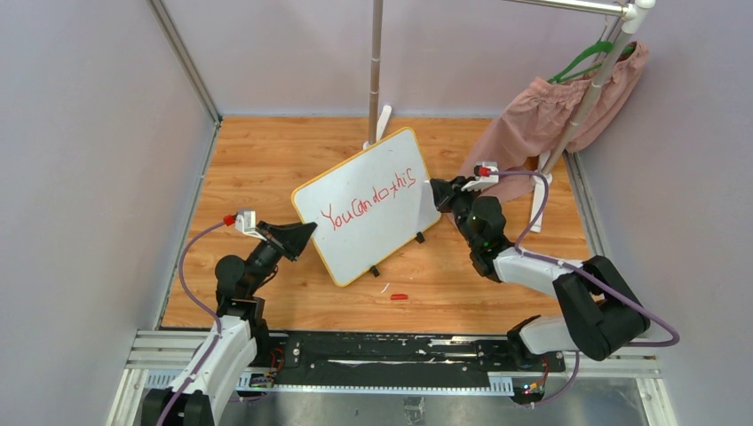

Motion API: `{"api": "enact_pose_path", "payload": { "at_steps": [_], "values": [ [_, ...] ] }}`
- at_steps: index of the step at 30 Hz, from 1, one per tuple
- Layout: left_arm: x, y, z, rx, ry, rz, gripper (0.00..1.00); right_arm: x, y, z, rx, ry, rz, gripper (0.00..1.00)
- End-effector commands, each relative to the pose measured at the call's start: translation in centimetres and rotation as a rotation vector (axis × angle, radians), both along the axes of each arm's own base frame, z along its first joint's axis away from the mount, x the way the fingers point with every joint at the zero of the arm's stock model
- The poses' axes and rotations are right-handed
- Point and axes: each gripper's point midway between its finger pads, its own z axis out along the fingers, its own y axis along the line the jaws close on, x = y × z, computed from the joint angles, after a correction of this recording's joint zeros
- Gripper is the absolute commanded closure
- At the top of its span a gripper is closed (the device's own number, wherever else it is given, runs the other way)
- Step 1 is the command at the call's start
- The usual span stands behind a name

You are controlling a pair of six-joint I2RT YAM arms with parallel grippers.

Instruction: Write a sentence on the whiteboard

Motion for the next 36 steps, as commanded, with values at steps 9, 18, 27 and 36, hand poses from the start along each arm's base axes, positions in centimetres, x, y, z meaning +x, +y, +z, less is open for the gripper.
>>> {"api": "enact_pose_path", "payload": {
  "at_steps": [9, 18, 27, 36],
  "values": [
    [-1.7, 0.4, -7.7, 0.045, 0.166, 0.016, 1.0, 1.3, 0.6, 1.8, 0.047, -0.033, 0.011, 1.0],
    [-1.6, 0.3, -7.7, 0.043, 0.167, 0.016, 1.0, 1.8, 0.7, 0.9, 0.025, -0.006, 0.002, 1.0],
    [-1.6, 0.4, -7.7, 0.044, 0.164, 0.016, 1.0, 1.9, 0.5, 0.1, 0.019, 0.009, -0.008, 1.0],
    [-1.7, 0.3, -7.7, 0.044, 0.166, 0.015, 1.0, 2.0, 0.3, 0.2, 0.027, 0.007, -0.013, 1.0]
  ]
}}
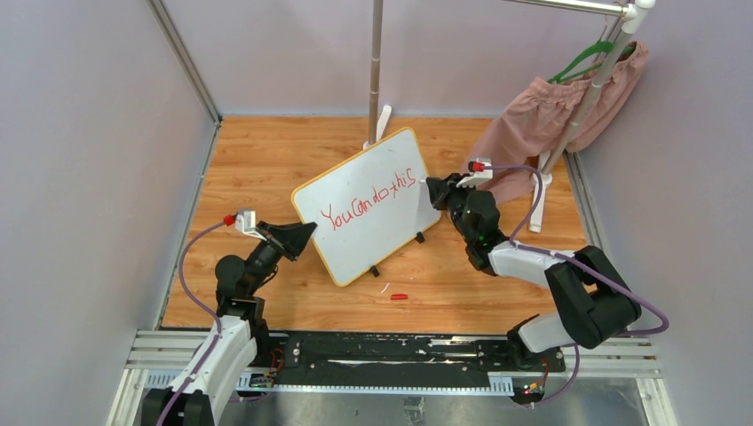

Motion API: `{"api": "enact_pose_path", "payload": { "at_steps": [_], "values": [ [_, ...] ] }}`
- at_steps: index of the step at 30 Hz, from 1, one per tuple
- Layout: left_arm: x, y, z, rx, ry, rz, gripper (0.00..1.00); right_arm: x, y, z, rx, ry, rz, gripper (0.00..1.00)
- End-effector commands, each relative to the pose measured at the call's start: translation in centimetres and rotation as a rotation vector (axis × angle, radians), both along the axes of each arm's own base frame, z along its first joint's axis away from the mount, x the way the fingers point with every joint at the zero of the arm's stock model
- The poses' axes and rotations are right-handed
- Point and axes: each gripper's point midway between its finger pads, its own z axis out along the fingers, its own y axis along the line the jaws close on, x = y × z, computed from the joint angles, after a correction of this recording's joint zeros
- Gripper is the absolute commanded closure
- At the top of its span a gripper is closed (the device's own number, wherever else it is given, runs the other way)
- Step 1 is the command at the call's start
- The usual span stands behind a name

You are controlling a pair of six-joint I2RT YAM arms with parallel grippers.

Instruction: Write a sentence on the whiteboard

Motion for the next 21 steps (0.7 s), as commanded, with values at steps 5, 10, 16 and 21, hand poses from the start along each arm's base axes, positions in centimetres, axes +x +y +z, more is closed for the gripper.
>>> {"api": "enact_pose_path", "payload": {
  "at_steps": [5, 10, 16, 21],
  "values": [
    [-1.7, 0.3, -7.6, 0.044, 0.163, 0.013, 1.0, 0.9, -0.9, 1.4, 0.03, -0.036, -0.034, 1.0],
    [-1.7, 0.3, -7.6, 0.042, 0.163, 0.01, 1.0, 1.0, -0.9, 1.0, 0.033, -0.03, -0.032, 1.0],
    [-1.8, 0.2, -7.6, 0.044, 0.16, 0.003, 1.0, 1.2, -0.6, 0.8, 0.032, -0.026, -0.022, 1.0],
    [-1.9, 0.1, -7.5, 0.042, 0.158, -0.001, 1.0, 1.5, -0.4, 0.2, 0.03, -0.015, -0.018, 1.0]
  ]
}}
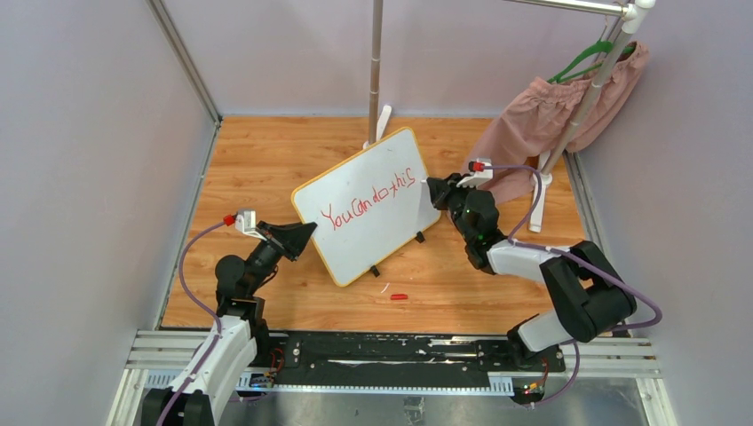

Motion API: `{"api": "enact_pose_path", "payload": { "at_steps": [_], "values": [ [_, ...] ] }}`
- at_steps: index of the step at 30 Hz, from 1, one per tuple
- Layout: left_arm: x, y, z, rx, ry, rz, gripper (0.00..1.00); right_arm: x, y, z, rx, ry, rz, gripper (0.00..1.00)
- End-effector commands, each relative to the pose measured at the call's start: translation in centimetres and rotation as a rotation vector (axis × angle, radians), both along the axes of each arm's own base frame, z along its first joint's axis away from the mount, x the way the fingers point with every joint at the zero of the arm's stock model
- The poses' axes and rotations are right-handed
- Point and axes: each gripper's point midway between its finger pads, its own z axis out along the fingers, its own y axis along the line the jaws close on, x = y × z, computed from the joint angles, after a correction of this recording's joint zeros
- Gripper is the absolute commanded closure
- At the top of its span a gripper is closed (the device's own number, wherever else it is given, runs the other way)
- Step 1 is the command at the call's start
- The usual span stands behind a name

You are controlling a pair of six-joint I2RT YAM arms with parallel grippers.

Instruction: Write a sentence on the whiteboard

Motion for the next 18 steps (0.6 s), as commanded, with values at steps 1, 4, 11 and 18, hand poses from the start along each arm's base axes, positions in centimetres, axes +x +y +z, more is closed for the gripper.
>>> {"api": "enact_pose_path", "payload": {
  "at_steps": [1, 4, 11, 18],
  "values": [
    [-1.84, 0.14, -7.49, 0.043, 0.157, 0.0, 1.0, 0.97, -0.05, 0.88, 0.028, -0.024, -0.008, 1.0],
    [-1.85, 0.11, -7.46, 0.043, 0.157, -0.002, 1.0, 1.03, 0.02, 0.56, 0.026, -0.018, -0.006, 1.0],
    [-1.89, 0.08, -7.47, 0.043, 0.157, -0.004, 1.0, 1.16, 0.2, 0.18, 0.027, -0.008, 0.0, 1.0],
    [-1.89, 0.1, -7.51, 0.044, 0.157, -0.003, 1.0, 1.03, 0.19, 0.17, 0.026, -0.008, 0.001, 1.0]
  ]
}}
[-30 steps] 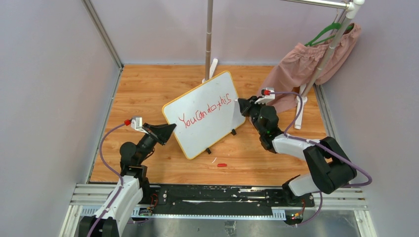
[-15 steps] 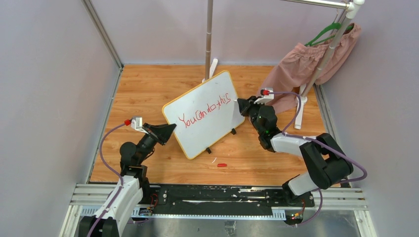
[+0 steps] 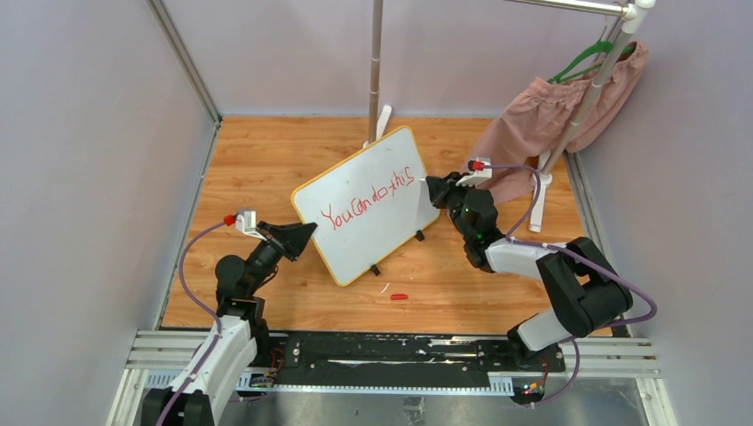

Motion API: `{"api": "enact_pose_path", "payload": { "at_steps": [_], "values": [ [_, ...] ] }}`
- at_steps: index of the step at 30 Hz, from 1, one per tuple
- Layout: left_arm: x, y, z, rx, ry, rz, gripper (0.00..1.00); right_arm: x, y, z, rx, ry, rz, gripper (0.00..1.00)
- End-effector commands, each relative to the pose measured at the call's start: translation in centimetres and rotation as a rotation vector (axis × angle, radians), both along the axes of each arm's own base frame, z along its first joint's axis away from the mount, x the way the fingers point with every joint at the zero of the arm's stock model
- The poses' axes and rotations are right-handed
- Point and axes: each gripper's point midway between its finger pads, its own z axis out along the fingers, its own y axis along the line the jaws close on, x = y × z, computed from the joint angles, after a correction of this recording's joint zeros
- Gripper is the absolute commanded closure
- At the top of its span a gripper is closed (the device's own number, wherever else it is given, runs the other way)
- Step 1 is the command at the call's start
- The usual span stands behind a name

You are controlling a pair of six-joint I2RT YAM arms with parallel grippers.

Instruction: Write a sentence on the whiteboard

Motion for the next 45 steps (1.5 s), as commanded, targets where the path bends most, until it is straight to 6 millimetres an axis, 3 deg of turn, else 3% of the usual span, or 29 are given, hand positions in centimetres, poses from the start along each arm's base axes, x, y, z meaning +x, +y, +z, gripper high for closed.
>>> {"api": "enact_pose_path", "payload": {
  "at_steps": [1, 20, 45],
  "values": [
    [-1.9, 0.1, -7.5, 0.044, 0.157, 0.0, 1.0, 0.6, -0.1, 0.2, 0.009, -0.002, -0.004, 1.0],
    [-1.8, 0.2, -7.5, 0.043, 0.157, 0.002, 1.0, 0.6, 0.6, 1.6, 0.039, -0.023, 0.026, 1.0],
    [-1.8, 0.2, -7.4, 0.043, 0.156, 0.003, 1.0, 0.0, 0.5, 0.4, 0.026, 0.014, 0.034, 1.0]
  ]
}}
